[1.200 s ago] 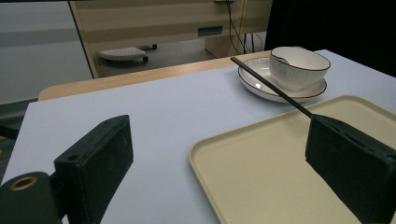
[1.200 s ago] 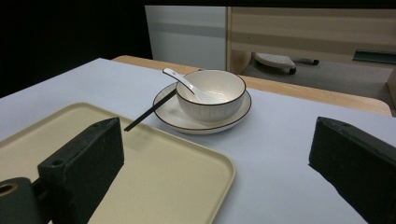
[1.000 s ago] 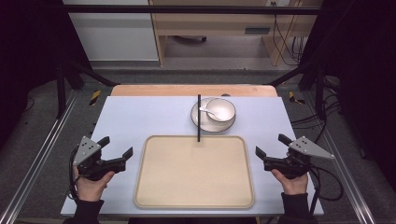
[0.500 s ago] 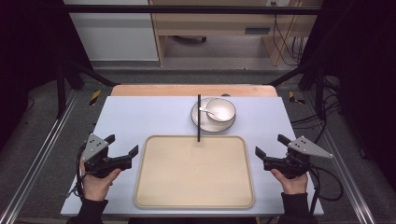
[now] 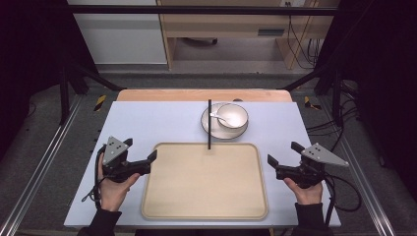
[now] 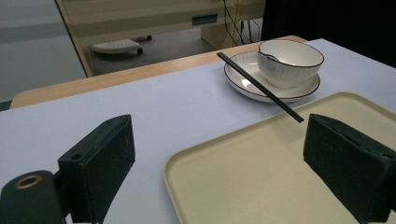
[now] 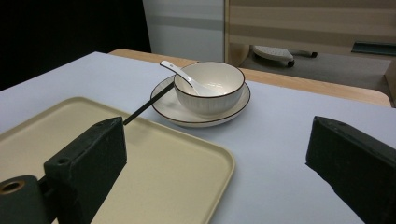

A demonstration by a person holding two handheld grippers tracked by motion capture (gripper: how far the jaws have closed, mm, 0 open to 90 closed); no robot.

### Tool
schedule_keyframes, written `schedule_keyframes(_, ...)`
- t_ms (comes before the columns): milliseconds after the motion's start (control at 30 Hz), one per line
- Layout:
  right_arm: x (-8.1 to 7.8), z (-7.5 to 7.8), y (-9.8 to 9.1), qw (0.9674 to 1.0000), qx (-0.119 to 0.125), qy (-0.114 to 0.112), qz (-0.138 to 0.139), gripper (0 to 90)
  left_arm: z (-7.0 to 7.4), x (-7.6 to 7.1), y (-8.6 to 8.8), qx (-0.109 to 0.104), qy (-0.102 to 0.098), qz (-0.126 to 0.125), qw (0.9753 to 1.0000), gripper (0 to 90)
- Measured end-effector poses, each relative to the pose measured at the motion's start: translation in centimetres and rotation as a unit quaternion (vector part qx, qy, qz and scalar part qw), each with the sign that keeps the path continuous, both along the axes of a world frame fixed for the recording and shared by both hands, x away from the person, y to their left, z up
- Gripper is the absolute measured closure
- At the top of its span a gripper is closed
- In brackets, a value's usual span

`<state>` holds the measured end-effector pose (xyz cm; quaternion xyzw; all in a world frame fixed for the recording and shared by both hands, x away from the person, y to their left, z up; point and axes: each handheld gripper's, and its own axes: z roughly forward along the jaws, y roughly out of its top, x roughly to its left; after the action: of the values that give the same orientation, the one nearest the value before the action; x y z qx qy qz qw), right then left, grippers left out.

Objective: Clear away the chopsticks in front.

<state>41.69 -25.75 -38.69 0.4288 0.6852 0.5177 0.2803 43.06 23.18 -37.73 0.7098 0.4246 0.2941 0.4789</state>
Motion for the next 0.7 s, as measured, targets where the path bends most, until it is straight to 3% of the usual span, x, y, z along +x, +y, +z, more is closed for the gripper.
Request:
schedule_keyframes(300, 0.0, 0.0, 0.2, 1.0, 0.0, 0.003, -0.001, 5.3, 0.4, 1.6, -1.7, -0.004, 0.003, -0.005, 1.0, 8.8)
schedule_keyframes(700, 0.0, 0.0, 0.1, 1.0, -0.002, 0.006, -0.003, 5.5, -0.4, 4.3, -5.2, 0.001, 0.014, -0.01, 0.9998, 9.6)
